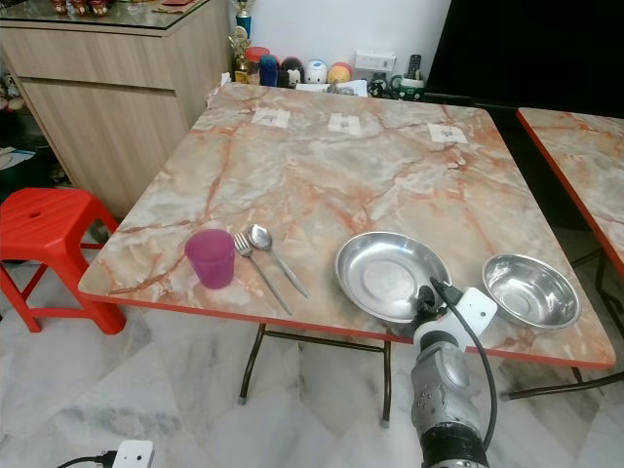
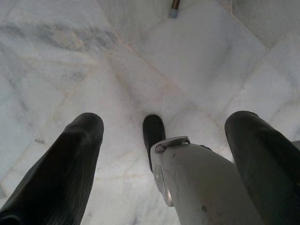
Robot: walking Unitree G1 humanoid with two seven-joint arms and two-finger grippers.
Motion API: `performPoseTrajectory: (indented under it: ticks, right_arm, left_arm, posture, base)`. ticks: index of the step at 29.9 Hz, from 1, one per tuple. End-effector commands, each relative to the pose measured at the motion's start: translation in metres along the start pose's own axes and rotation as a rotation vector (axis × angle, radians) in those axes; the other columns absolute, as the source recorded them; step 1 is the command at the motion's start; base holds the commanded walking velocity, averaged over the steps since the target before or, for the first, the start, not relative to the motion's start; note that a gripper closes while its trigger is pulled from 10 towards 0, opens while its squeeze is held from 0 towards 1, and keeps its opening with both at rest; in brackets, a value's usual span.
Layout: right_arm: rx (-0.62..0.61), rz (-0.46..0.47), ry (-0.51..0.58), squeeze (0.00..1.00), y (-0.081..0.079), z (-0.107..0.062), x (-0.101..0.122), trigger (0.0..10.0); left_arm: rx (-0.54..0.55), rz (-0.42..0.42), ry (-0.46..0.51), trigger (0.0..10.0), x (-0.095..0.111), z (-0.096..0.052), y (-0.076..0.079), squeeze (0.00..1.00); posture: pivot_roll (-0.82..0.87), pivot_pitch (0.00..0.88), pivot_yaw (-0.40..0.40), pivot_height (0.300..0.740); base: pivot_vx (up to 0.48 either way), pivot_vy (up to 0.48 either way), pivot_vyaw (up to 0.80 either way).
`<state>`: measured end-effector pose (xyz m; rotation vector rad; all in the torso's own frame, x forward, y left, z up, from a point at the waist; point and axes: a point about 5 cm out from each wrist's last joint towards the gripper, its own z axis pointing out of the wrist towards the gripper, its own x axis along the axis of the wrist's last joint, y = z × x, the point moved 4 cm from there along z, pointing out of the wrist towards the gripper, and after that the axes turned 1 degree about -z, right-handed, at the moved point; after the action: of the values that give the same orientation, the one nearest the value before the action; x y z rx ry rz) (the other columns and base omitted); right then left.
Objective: Setting the table
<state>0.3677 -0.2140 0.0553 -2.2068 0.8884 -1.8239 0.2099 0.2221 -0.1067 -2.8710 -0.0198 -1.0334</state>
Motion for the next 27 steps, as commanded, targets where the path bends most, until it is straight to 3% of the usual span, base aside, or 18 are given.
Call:
performPoseTrajectory:
  ticks: [1, 13, 17, 27]
  right_arm:
    - [-0.01, -0.013, -0.043, 0.0, 0.002, -0.001, -0.011, 0.0]
    - [-0.008, -0.022, -0.034, 0.0, -0.001, 0.0, -0.01, 0.0]
    - [-0.014, -0.041, 0.013, 0.0, -0.001, -0.001, -0.003, 0.0]
    - [0.049, 0.042, 0.19, 0.0, -0.013, -0.006, 0.024, 0.0]
  left_arm:
    - [-0.012, 0.02, -0.029, 10.0, -0.008, -0.001, 0.002, 0.0]
    - [-0.023, 0.04, -0.028, 10.0, -0.008, -0.001, 0.005, 0.0]
    - [-0.025, 0.044, -0.028, 10.0, -0.008, -0.001, 0.006, 0.0]
    - [-0.028, 0.052, -0.023, 10.0, -0.007, -0.001, 0.007, 0.0]
  posture:
    - [0.06, 0.099, -0.073, 0.74]
    - [0.06, 0.099, -0.074, 0.74]
    - [0.06, 0.1, -0.074, 0.74]
    - [0.06, 0.101, -0.072, 0.74]
  base:
    - [0.0, 0.0, 0.0]
    - [0.0, 0.0, 0.0]
    - [0.0, 0.0, 0.0]
    - [0.0, 0.0, 0.0]
